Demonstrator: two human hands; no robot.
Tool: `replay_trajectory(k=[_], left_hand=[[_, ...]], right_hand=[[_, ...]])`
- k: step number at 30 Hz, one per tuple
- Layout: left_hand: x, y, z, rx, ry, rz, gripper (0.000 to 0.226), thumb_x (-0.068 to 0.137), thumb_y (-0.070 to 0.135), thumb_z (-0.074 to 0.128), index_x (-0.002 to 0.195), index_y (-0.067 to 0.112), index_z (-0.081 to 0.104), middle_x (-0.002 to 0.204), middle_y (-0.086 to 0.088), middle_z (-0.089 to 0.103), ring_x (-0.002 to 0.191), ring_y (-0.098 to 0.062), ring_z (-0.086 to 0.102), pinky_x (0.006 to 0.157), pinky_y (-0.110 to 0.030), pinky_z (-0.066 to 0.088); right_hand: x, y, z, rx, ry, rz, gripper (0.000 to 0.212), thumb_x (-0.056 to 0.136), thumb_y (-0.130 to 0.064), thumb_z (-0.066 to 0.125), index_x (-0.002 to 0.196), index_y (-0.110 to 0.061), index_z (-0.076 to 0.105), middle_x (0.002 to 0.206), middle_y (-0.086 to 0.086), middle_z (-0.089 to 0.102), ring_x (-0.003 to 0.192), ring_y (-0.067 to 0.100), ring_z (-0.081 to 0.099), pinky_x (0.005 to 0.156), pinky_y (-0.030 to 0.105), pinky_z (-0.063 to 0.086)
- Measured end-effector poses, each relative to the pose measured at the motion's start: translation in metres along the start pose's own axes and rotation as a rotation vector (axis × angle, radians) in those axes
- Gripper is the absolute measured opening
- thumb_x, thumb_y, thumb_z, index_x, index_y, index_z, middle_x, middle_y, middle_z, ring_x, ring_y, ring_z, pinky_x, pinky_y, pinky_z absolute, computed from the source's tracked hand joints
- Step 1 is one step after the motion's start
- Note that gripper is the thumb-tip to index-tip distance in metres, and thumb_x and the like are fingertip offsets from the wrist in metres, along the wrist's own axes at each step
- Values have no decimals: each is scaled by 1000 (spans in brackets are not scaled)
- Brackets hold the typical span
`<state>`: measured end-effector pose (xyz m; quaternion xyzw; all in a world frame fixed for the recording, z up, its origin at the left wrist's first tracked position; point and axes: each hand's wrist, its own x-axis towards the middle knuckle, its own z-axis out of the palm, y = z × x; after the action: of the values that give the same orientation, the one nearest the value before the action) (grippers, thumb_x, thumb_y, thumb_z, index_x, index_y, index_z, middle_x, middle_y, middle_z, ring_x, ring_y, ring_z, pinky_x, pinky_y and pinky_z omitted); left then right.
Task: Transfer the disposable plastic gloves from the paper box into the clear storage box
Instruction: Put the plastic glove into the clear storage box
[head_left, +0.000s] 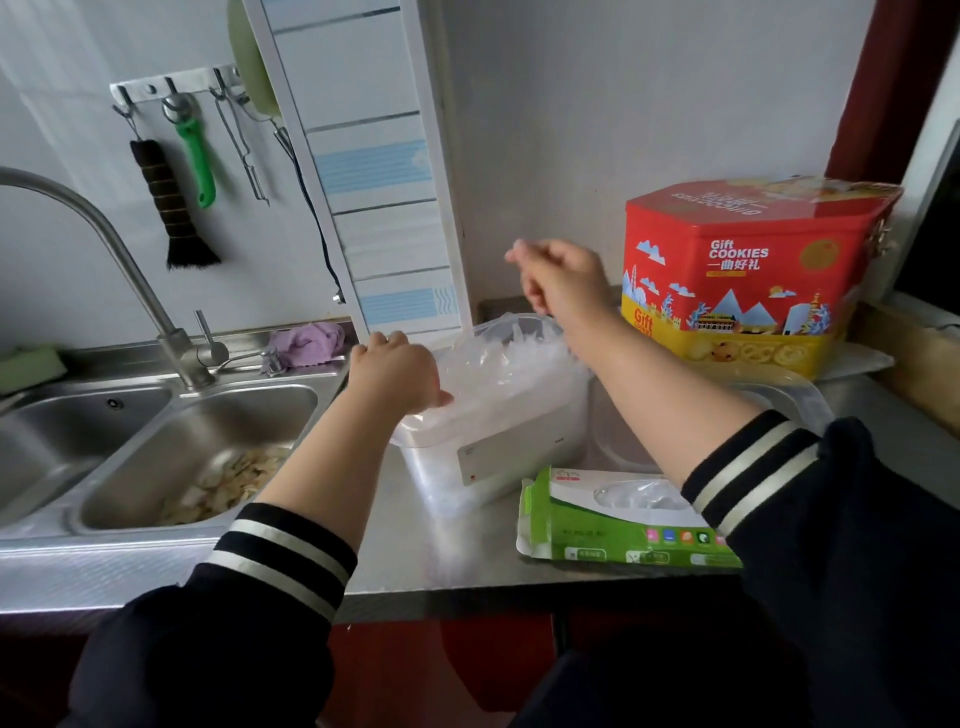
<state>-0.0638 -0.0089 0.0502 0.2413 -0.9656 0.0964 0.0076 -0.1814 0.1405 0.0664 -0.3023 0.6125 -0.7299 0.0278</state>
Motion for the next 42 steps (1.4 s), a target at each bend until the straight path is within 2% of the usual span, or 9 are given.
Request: replay_trajectory(k=[6, 12, 15, 19, 23, 27, 33, 37, 42], left_hand=[[-5, 7, -9, -195, 211, -64, 28, 92, 40, 60, 110, 21, 68, 121, -11, 52, 117, -35, 41, 95, -42, 36], [-41, 49, -16, -707, 781, 157, 12, 94, 23, 55, 95, 14, 63, 90, -1, 67, 82, -22, 56, 68, -31, 40], [-77, 90, -1, -735, 875, 420, 12, 94, 21, 53, 93, 12, 61, 80, 1, 64, 72, -20, 55, 60, -32, 41], [-93, 126, 51, -550, 542, 494, 41, 92, 44, 46, 120, 16, 54, 107, 0, 68, 101, -26, 61, 73, -36, 47], [-90, 133, 95, -652, 112, 461, 88, 72, 77, 47, 138, 20, 39, 135, 7, 55, 124, -20, 49, 97, -33, 35], [-90, 133, 112, -812, 167, 388, 93, 61, 81, 51, 134, 25, 45, 130, 18, 56, 123, -9, 50, 101, -25, 33], [-92, 135, 111, -897, 163, 337, 92, 61, 71, 70, 137, 27, 42, 124, 24, 54, 121, -10, 51, 102, -28, 35], [-92, 136, 112, -842, 188, 320, 82, 65, 67, 72, 129, 22, 48, 122, 11, 57, 117, -13, 50, 95, -23, 32], [-92, 135, 114, -860, 180, 346, 83, 64, 70, 69, 131, 28, 46, 127, 22, 52, 121, -7, 47, 102, -21, 31]], right_hand=[[-40, -19, -42, 370, 56, 55, 25, 99, -25, 50, 82, -13, 63, 45, -3, 39, 42, 11, 27, 41, 23, 19], [-108, -5, -78, -535, -245, 73, 22, 92, -34, 60, 83, -15, 67, 63, -1, 62, 55, 14, 55, 58, 27, 47], [-132, 27, -90, -917, -442, 240, 26, 80, -50, 70, 89, -25, 66, 87, -9, 65, 79, 11, 62, 76, 32, 50], [-146, 49, -93, -970, -456, 287, 14, 82, -34, 71, 74, -36, 60, 82, -10, 63, 65, 11, 66, 64, 27, 49], [-155, 61, -96, -954, -297, 232, 6, 83, -29, 68, 87, -31, 72, 94, -7, 60, 88, 15, 61, 73, 30, 48], [-159, 63, -96, -905, -207, 215, 16, 82, -32, 69, 68, -38, 63, 91, -10, 64, 88, 11, 59, 82, 35, 48], [-155, 54, -92, -953, -184, 176, 21, 91, -40, 59, 80, -23, 65, 65, -3, 57, 62, 14, 51, 60, 31, 41], [-148, 38, -89, -645, -30, 165, 26, 95, -30, 57, 78, -13, 66, 61, -6, 60, 60, 13, 53, 60, 30, 40], [-126, 4, -100, -16, 325, 137, 27, 89, -39, 63, 84, -14, 73, 90, 6, 74, 95, 27, 69, 91, 44, 54]])
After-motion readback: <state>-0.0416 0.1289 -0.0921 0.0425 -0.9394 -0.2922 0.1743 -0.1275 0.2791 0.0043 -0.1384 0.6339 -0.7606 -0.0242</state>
